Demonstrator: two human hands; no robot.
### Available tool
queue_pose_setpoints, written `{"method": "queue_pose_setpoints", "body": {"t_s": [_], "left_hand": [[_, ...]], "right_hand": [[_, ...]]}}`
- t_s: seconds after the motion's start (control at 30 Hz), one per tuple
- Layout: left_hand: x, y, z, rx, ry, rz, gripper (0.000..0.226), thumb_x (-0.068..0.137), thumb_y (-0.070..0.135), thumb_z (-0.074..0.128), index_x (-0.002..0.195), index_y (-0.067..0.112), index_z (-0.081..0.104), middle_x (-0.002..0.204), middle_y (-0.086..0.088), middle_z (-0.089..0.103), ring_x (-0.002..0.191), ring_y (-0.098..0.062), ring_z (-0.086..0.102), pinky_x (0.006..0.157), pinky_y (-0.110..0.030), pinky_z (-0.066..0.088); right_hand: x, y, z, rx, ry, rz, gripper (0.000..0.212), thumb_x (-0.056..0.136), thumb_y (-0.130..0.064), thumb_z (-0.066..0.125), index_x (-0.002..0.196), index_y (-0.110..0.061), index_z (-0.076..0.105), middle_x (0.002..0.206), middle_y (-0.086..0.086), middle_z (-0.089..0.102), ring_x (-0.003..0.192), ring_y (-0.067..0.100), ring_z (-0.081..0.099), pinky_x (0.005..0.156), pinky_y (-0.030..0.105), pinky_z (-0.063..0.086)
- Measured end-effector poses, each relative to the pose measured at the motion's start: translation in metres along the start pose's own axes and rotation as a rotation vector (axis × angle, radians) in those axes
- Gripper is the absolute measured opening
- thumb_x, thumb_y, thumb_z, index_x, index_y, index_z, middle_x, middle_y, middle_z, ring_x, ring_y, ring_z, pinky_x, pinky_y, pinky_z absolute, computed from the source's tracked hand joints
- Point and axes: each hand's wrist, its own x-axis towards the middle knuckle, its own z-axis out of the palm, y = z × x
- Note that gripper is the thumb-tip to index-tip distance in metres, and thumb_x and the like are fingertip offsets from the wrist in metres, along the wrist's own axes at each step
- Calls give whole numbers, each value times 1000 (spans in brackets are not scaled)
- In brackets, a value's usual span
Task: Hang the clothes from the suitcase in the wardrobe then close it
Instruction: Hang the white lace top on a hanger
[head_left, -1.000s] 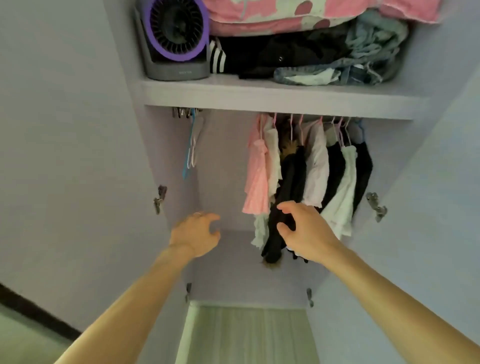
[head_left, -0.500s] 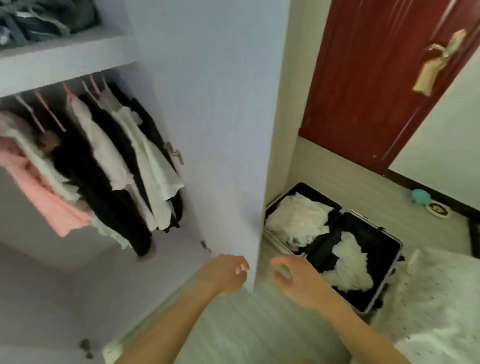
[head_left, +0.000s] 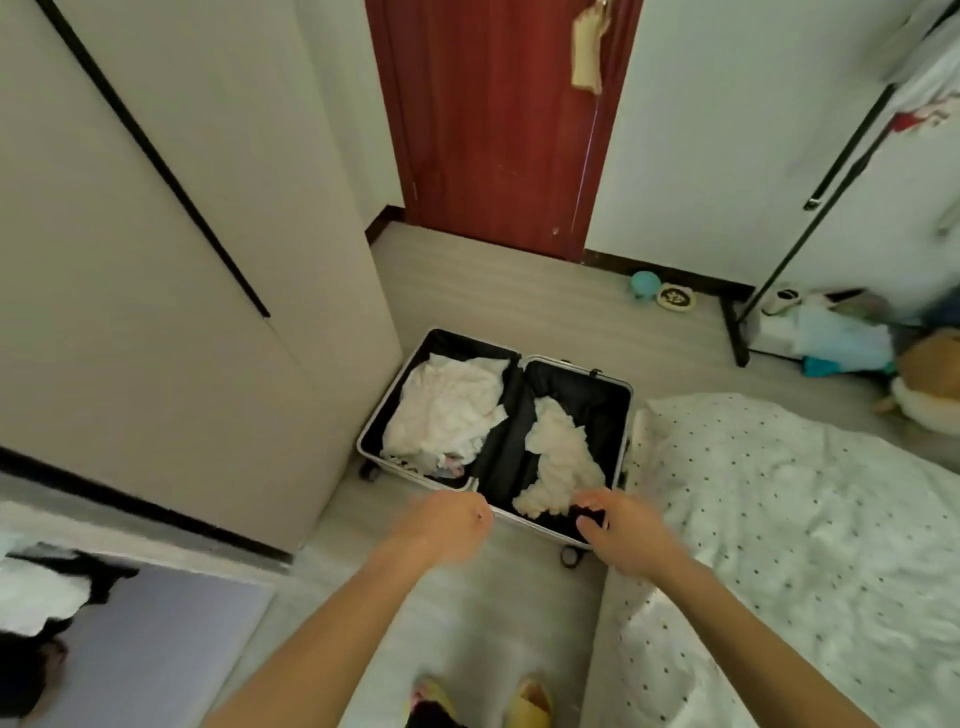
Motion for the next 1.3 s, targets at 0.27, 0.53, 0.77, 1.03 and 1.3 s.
{"method": "queue_pose_setpoints", "body": {"t_s": [0.27, 0.53, 0.77, 1.03, 1.3], "left_hand": [[137, 10, -31, 27, -120, 80, 29, 99, 32, 43, 123, 33, 60, 125, 4, 62, 107, -19, 62, 93, -40, 52], [274, 0, -75, 150, -183, 121, 32, 97, 28, 42, 121, 34, 62, 119, 7, 65, 104, -18, 61, 87, -37, 53], [409, -41, -43, 251, -229, 90, 34, 101, 28, 39, 128, 32, 59, 129, 4, 61, 111, -20, 58, 81, -33, 45], [587, -141, 130, 317, -319, 0, 48, 99, 34, 43, 145, 23, 44, 143, -9, 49, 125, -32, 52, 102, -45, 46], [697, -217, 291, 366, -59, 47, 85, 100, 40, 45, 158, 4, -5, 167, -14, -2, 153, -30, 13, 118, -47, 29]], "right_hand": [[92, 36, -31, 2, 8, 145, 34, 100, -33, 50, 132, -20, 55, 122, 4, 65, 108, 21, 60, 89, 29, 45], [205, 70, -47, 18, 0, 309, 39, 97, -36, 47, 133, -21, 52, 124, 5, 63, 114, 25, 56, 93, 36, 49], [319, 131, 10, 200, 11, 488, 38, 98, -33, 49, 132, -17, 51, 124, 6, 62, 113, 25, 57, 89, 32, 44], [488, 268, 196, 463, -27, 753, 52, 96, -33, 53, 142, -13, 40, 128, 12, 61, 117, 34, 56, 93, 36, 44], [629, 384, 343, 541, 51, 865, 74, 95, -41, 59, 153, -13, 21, 150, 16, 38, 132, 35, 44, 103, 36, 39]]}}
